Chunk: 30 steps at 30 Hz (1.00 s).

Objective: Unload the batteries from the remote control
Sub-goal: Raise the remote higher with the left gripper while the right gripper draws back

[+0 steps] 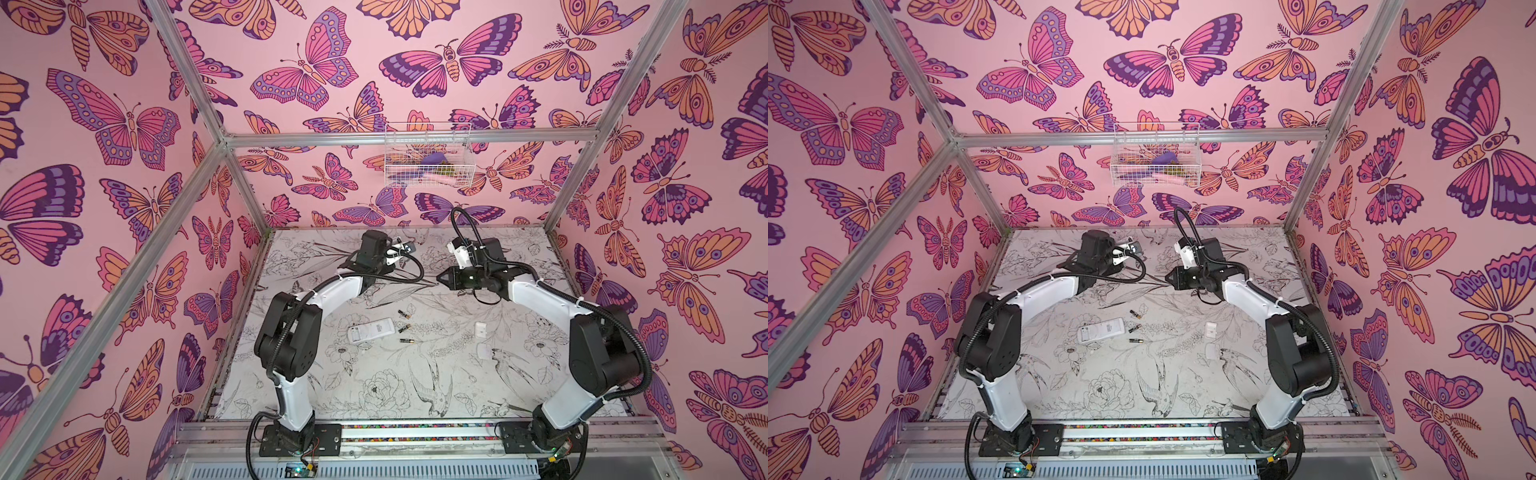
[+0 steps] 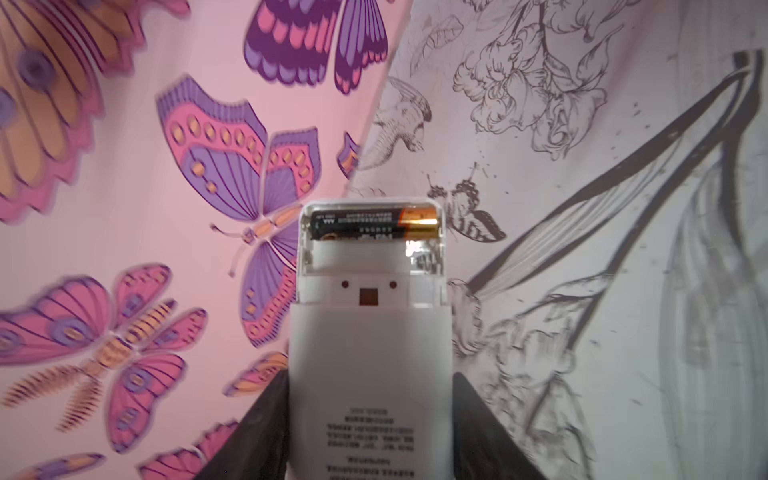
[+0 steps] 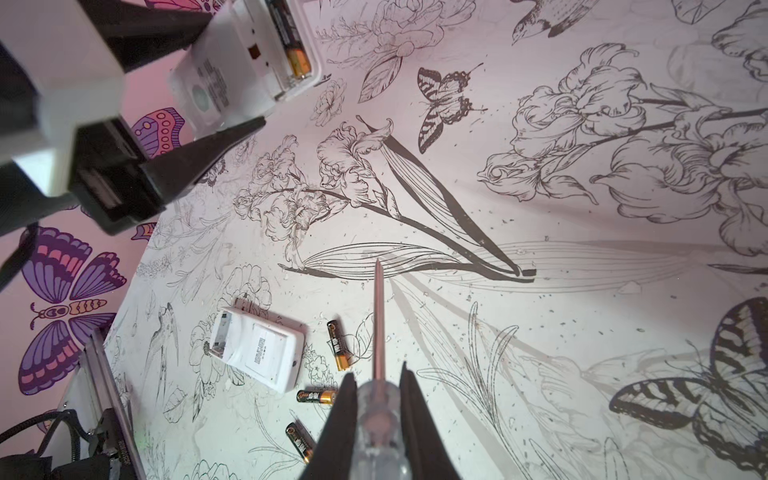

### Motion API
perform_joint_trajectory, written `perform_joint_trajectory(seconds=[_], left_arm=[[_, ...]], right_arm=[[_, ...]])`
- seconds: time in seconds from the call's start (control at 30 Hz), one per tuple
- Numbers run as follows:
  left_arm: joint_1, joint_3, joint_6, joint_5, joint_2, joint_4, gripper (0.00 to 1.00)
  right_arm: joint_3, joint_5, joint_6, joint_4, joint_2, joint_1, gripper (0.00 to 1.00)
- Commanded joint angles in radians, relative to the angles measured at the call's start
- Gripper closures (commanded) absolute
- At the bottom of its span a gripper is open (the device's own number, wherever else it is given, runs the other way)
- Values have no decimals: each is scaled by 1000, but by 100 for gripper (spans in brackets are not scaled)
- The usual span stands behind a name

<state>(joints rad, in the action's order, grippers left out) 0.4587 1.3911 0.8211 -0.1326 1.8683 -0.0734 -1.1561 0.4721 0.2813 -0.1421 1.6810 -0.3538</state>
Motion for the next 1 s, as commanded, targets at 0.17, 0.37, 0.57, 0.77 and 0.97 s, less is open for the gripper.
perform_joint_trajectory(seconds=[0.17, 0.37, 0.57, 0.77, 0.97], left_arm=[[-31, 39, -563, 91, 32, -460, 100], [-37, 32, -693, 90, 79, -464, 100], [-38, 62, -726, 102, 128, -467, 96], [-38, 118, -753, 117, 196, -471, 95], [-35, 170, -780, 132, 252, -503, 89]], right_arm=[[-29, -32, 21, -32, 33, -56, 100], [-69, -59, 90, 11, 117, -109, 100], [-116, -69, 112, 18, 188, -137, 100], [-123, -75, 123, 31, 219, -140, 100], [-115, -76, 128, 39, 232, -143, 100]])
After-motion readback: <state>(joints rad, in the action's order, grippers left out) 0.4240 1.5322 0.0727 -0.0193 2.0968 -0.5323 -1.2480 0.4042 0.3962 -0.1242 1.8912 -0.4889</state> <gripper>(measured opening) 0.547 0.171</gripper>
